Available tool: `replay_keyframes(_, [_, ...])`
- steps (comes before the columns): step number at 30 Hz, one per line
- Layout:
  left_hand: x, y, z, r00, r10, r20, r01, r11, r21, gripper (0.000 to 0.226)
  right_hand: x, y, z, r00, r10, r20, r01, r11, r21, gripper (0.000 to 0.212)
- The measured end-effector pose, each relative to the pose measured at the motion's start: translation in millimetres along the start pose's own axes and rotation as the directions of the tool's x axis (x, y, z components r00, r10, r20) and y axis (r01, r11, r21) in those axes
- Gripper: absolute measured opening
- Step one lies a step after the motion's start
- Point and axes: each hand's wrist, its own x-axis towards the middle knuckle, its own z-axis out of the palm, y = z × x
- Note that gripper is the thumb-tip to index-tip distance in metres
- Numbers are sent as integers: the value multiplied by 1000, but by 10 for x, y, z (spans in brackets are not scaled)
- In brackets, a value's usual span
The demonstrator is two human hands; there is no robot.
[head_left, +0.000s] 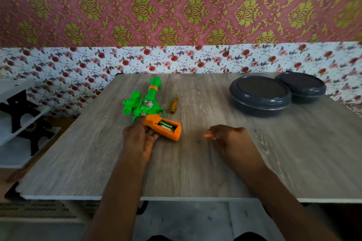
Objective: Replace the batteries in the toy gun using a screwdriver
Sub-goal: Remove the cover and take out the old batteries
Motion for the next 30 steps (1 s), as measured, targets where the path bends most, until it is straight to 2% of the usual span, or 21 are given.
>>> replay_keyframes(10, [-2, -25, -29, 999, 2, 32, -2, 1000, 20, 9, -127, 104, 50, 979, -63, 196, 55, 998, 43, 47])
replay_keyframes(13, [-15, -26, -20, 999, 1, 41, -3, 999, 38, 12, -124, 87, 11, 974, -70, 215, 56, 996, 66, 49])
replay_keyframes(18, [-12, -31, -35, 998, 15, 54, -17, 999, 41, 31, -139, 68, -29, 979, -46, 201, 30, 996, 84, 48])
replay_keyframes(22, [-23, -40, -39, 998, 20, 64, -22, 999, 26, 26, -48, -33, -31, 982, -67, 176, 51, 994, 97, 40])
replay_keyframes(30, [-27, -60, -47, 999, 35, 34, -35, 999, 2, 24, 496, -326, 219, 935, -208, 286, 180, 976, 120, 48])
